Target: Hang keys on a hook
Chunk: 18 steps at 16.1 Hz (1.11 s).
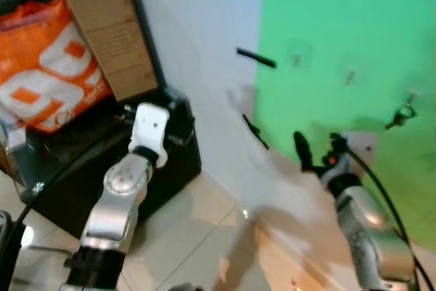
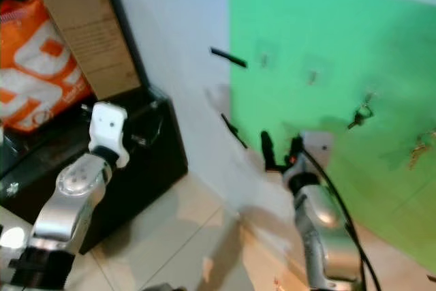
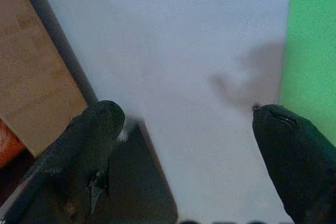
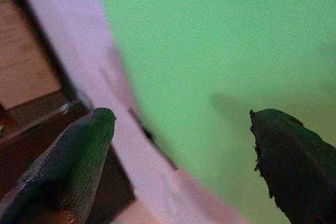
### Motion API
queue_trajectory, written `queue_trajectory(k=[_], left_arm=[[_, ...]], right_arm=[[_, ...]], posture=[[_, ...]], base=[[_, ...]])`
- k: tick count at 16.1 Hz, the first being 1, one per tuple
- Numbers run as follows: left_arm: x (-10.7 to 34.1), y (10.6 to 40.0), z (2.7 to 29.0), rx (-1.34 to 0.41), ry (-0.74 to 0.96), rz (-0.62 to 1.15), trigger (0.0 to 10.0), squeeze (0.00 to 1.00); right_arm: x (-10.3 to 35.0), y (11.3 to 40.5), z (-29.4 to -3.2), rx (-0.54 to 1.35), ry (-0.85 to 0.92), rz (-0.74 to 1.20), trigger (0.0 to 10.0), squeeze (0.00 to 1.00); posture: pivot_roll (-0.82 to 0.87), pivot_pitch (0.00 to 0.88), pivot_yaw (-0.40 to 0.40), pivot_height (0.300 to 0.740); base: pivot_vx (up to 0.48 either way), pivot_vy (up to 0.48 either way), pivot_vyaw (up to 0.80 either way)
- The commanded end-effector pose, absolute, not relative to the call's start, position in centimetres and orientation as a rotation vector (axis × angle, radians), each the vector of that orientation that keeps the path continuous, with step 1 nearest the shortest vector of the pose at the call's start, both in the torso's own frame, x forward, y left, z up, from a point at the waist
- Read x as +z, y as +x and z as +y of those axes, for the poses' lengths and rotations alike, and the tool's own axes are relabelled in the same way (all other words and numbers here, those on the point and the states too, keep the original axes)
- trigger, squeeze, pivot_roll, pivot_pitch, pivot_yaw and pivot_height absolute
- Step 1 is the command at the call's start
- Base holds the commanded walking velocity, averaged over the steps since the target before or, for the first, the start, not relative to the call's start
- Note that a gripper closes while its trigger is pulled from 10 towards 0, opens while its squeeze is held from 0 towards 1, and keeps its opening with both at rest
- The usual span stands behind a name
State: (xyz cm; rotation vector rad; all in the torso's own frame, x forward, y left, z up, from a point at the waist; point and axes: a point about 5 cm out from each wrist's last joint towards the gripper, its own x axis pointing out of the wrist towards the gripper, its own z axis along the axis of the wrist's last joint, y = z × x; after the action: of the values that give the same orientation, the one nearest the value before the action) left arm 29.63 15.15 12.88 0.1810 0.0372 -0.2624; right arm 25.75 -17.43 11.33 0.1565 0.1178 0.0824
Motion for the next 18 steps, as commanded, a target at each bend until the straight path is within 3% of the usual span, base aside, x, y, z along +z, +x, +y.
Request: queue_trajectory(k=[1, 4, 13, 18], left_arm=[[12.7, 29.6, 15.4, -0.256, 0.185, 0.055, 10.0, 0.00], [12.6, 29.5, 14.8, -0.296, 0.166, 0.061, 10.0, 0.00], [12.7, 29.7, 14.8, -0.312, 0.156, 0.056, 10.0, 0.00], [12.8, 29.8, 15.3, -0.322, 0.161, 0.060, 10.0, 0.00]], right_arm=[[11.5, 25.8, -17.4, 0.084, 0.145, 0.117, 10.0, 1.00], [11.6, 25.1, -17.5, 0.098, 0.131, 0.122, 10.0, 1.00], [11.9, 25.3, -17.5, 0.117, 0.066, 0.094, 10.0, 1.00], [11.8, 25.3, -17.7, 0.040, 0.191, 0.088, 10.0, 1.00]], posture=[[-0.15, 0.000, 0.094, 0.740], [-0.17, 0.000, 0.095, 0.740], [-0.15, 0.000, 0.080, 0.740], [-0.14, 0.000, 0.091, 0.740]], base=[[0.000, 0.000, 0.00], [0.000, 0.000, 0.00], [0.027, 0.000, 0.77], [0.281, 0.000, 0.24]])
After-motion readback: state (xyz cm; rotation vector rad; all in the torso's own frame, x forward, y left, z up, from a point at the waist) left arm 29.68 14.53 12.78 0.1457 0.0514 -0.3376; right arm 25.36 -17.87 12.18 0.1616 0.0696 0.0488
